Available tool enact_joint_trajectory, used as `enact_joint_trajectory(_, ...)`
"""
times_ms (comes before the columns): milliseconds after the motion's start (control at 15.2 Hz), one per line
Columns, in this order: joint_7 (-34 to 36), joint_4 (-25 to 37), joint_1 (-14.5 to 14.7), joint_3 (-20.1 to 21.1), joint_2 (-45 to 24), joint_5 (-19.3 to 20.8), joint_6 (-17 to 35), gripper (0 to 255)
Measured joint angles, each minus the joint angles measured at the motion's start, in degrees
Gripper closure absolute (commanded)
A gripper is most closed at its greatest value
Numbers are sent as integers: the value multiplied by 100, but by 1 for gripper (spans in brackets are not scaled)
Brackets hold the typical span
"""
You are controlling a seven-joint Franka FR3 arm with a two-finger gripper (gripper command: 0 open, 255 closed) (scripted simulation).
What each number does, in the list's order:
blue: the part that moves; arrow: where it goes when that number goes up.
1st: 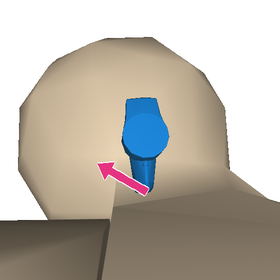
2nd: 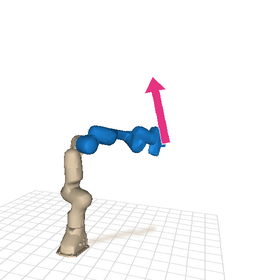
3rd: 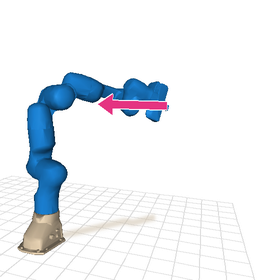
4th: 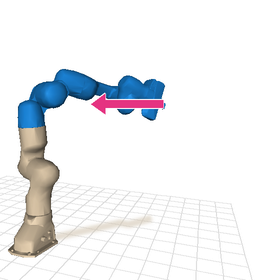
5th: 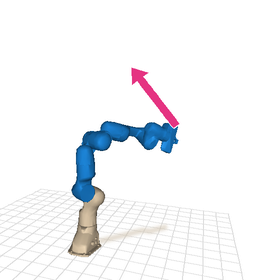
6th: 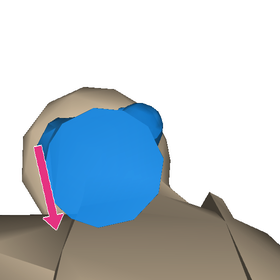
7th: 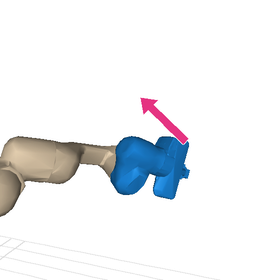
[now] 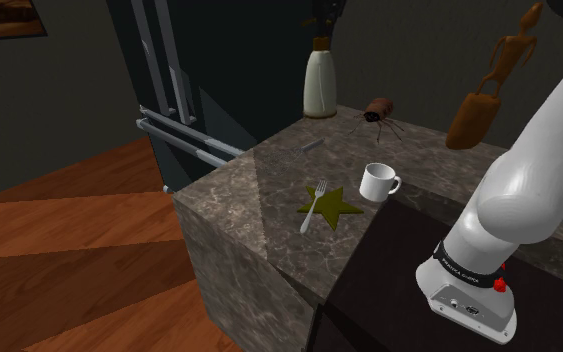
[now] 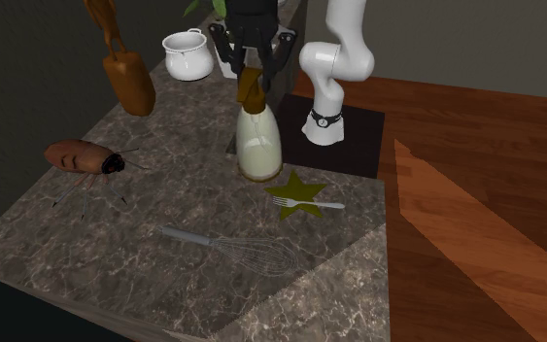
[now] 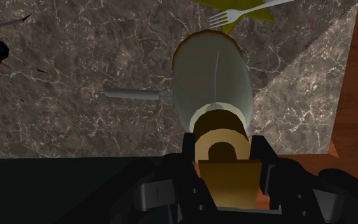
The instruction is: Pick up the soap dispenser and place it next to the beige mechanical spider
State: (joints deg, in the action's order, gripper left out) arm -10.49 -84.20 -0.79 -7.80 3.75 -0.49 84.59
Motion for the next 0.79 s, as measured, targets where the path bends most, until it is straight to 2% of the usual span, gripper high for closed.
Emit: enact_joint_trajectory(792, -134, 1854, -94, -92, -707, -121, -1155, 255)
